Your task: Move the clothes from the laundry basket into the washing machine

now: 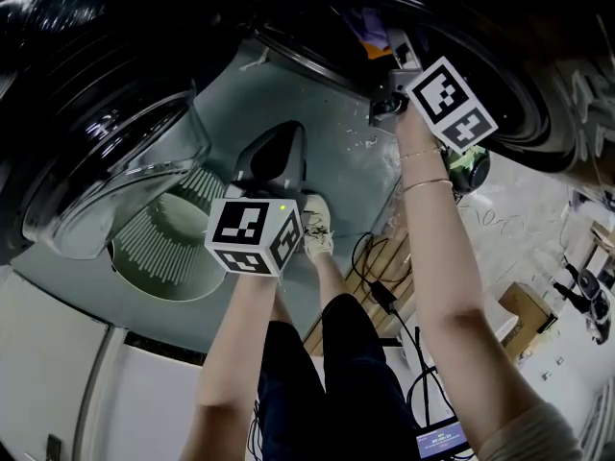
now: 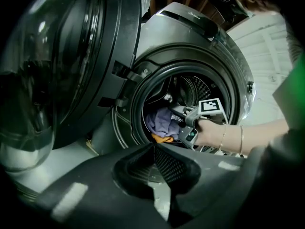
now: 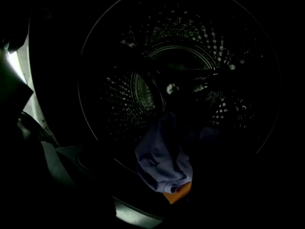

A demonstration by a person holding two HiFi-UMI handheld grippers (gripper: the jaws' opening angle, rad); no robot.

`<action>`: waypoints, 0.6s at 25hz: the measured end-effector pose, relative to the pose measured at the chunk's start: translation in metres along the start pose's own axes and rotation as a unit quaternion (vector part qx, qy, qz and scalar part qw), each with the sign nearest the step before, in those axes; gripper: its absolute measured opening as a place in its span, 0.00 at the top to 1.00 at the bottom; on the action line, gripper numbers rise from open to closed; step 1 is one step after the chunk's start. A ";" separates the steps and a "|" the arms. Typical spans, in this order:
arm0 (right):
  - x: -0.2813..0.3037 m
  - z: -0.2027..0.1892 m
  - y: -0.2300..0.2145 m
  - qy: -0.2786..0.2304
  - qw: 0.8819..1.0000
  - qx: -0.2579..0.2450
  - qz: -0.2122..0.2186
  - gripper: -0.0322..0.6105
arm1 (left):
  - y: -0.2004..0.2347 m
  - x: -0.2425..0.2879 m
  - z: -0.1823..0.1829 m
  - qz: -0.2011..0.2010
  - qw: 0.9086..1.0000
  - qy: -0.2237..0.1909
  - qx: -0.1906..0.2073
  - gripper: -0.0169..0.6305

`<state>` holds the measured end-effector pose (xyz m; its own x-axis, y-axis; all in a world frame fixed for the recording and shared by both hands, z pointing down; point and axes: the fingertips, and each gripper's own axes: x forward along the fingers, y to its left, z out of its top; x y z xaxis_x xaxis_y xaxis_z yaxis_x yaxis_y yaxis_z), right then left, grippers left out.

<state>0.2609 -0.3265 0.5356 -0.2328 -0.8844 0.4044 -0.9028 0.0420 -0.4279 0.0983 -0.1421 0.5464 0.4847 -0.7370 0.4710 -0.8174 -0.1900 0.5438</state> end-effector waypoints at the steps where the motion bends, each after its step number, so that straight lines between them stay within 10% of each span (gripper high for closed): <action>1: -0.005 -0.002 0.003 0.003 1.000 -0.001 0.005 0.18 | -0.002 -0.002 0.002 0.000 1.000 0.000 0.002 0.96; 15: -0.146 0.012 0.112 0.056 0.992 -0.010 0.114 0.56 | -0.057 -0.094 0.089 -0.007 0.999 -0.025 0.042 0.89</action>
<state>0.1982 -0.1981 0.4183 -0.4687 -0.7943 0.3867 -0.8293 0.2449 -0.5022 0.0716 -0.1191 0.4093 0.4814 -0.7651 0.4277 -0.8351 -0.2522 0.4889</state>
